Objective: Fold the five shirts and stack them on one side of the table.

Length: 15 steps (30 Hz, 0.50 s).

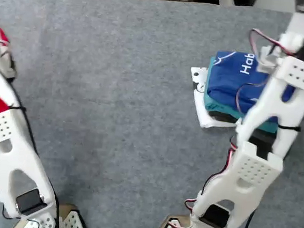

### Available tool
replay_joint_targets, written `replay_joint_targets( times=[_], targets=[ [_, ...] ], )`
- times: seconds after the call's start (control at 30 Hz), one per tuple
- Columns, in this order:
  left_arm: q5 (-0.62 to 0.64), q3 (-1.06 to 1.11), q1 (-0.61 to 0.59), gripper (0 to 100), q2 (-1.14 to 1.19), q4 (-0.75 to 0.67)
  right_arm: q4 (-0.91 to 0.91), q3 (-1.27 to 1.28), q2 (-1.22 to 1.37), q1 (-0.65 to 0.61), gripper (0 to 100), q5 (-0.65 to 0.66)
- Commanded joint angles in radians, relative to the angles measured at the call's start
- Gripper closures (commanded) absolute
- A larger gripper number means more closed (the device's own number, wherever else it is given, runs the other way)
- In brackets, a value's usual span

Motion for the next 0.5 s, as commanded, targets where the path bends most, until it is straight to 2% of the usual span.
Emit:
replay_joint_targets(
  times=[0.0, 0.1, 0.27, 0.47],
  targets=[
    [-0.072, -0.002, -0.090, 97, -0.123, 0.011, -0.035, 0.010, 0.039, -0.002, 93.7, -0.051],
    [-0.133, -0.002, -0.160, 97, -0.157, 0.011, -0.061, 0.012, 0.113, 0.054, 98.7, -0.054],
    [-0.204, -0.001, -0.231, 97, -0.164, 0.011, -0.072, 0.008, 0.266, 0.117, 98.3, -0.049],
    [-0.207, 0.051, -0.248, 97, -0.173, 0.011, -0.057, -0.021, 0.340, 0.075, 98.3, -0.049]
  ],
)
